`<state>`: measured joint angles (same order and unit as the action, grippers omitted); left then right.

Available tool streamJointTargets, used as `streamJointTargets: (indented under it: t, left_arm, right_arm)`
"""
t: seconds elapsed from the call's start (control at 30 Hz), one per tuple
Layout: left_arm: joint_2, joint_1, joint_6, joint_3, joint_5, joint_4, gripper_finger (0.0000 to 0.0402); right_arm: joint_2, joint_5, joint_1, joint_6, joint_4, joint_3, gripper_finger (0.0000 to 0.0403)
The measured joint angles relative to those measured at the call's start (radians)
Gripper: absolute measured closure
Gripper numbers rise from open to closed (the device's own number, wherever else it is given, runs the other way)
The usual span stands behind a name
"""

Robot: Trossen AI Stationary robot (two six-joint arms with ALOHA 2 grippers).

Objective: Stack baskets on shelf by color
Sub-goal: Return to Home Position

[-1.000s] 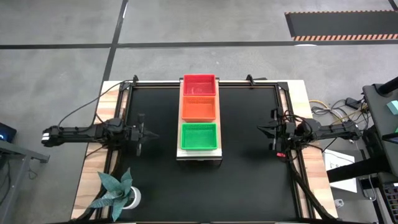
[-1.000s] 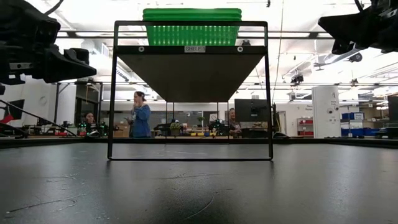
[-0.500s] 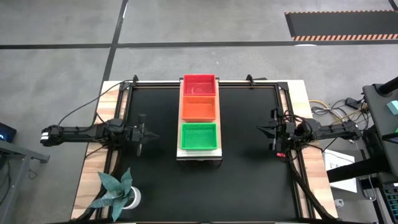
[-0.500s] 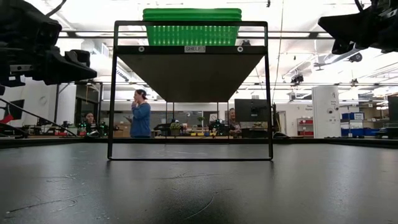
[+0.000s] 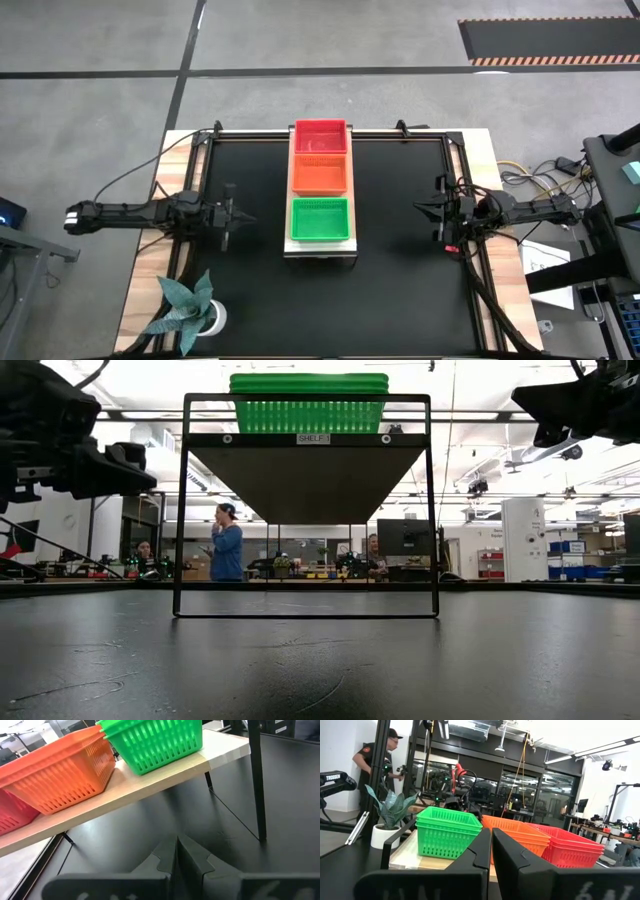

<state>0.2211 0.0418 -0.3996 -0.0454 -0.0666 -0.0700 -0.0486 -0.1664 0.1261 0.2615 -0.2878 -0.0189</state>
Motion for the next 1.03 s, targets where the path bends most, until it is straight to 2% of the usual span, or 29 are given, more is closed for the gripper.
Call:
streamJointTargets:
  t: [1.03]
  left_arm:
    - [0.006,0.0,0.0,0.003,-0.001,0.015,0.0402]
  right_arm:
    - [0.0,0.0,0.0,0.0,0.0,0.0,0.0394]
